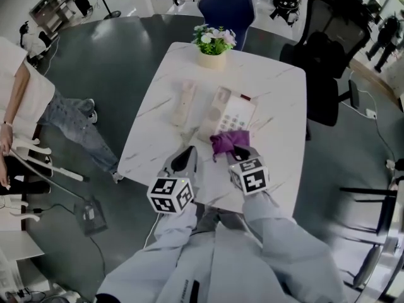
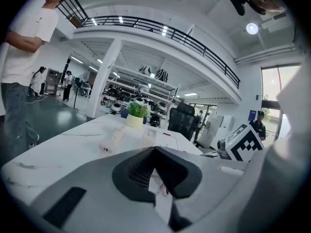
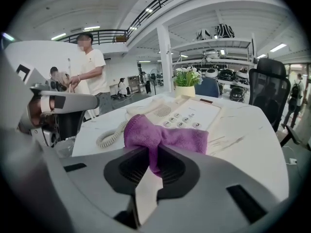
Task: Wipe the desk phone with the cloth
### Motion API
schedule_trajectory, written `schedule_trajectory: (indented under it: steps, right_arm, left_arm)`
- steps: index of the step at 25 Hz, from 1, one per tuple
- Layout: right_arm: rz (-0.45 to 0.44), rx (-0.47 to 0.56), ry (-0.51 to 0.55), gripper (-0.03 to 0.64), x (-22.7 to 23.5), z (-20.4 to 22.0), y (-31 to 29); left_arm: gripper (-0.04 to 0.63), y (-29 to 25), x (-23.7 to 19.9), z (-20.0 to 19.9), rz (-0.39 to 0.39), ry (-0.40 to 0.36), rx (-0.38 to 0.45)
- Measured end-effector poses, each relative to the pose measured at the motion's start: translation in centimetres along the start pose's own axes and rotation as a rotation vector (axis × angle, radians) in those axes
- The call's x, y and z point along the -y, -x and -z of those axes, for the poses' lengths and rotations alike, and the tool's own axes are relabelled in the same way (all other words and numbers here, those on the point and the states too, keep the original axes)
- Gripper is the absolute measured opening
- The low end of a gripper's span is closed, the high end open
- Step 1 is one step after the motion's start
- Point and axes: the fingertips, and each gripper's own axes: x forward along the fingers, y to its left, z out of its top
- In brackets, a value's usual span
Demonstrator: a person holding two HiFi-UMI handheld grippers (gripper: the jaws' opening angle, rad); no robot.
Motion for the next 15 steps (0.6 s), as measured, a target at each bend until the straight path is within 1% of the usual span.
schedule_trajectory:
  steps: [4,8,11,15]
  right_arm:
    - [-0.035,0.007,-0.021,0.037,-0.4,0.1,0.2]
    - [-0.077,0.037,-0.076,0.035,-0.6,-0.3,1.2]
    - [-0.114,0.098,-0.12,0.035,-0.6,-1.1,2.4]
    - [-0.155,0.218,-0.19,0.035,-0.1,-3.1,4.2]
  left_arm:
    - [-0.002,0.2,0.1,-0.3,0.006,-0.005,0.004]
    - [-0.002,0.5,0.1,-0.9,0.011,-0.014,0.017]
    - [-0.002,0.6,0.3,-1.6,0.02,-0.024,0.032]
    - [-0.002,0.8,0.3,-2.6,0.021,-0.042,0.054]
